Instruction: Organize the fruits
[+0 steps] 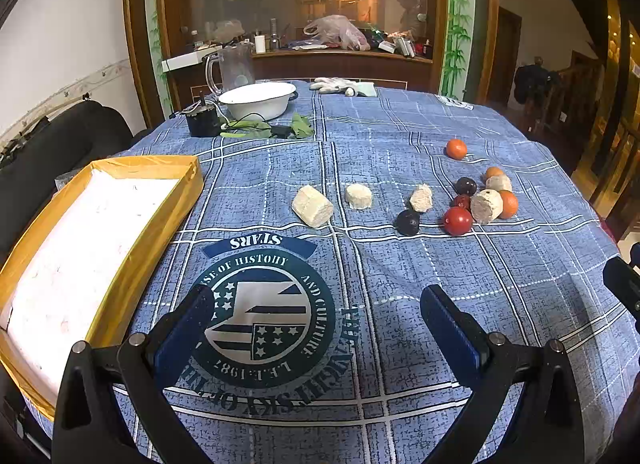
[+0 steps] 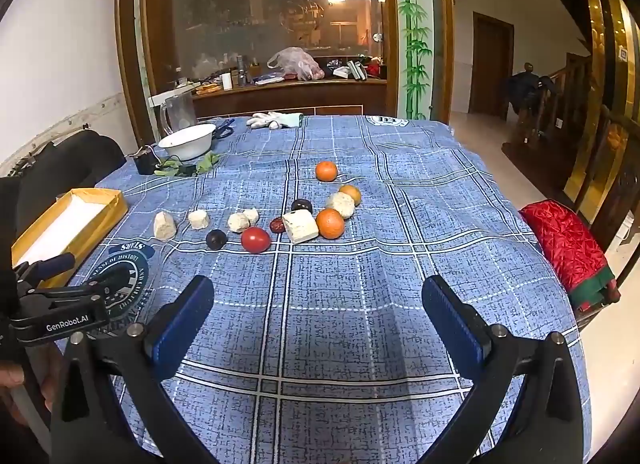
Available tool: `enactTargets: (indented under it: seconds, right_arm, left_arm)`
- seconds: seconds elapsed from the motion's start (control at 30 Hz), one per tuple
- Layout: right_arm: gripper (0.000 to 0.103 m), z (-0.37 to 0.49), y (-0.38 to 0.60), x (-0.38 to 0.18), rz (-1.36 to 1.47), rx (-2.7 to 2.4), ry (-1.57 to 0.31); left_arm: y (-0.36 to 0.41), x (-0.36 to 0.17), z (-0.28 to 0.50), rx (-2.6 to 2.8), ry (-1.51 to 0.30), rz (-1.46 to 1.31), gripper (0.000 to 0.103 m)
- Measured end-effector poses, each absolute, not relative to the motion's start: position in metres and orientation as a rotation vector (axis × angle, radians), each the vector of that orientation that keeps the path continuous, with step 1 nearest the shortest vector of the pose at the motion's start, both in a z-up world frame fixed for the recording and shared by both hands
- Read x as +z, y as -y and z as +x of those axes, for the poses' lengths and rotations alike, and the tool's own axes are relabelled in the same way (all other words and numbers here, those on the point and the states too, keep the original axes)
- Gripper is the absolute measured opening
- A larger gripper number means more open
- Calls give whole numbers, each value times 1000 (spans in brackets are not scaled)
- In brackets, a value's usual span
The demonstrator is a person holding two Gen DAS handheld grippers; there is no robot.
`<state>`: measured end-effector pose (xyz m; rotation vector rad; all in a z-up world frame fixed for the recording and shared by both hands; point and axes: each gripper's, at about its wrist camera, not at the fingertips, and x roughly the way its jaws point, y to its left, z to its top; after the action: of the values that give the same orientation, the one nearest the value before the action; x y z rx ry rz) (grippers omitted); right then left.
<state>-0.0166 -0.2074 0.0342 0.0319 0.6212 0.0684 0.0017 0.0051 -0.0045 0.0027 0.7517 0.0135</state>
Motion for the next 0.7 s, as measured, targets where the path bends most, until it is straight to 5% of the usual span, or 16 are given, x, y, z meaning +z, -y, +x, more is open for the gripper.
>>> enactTargets:
  seconds: [0.7]
  right_arm:
    - [103, -16, 211, 30, 6, 78, -584]
  left_arm:
    - [-5, -3, 4, 15, -751, 9, 102]
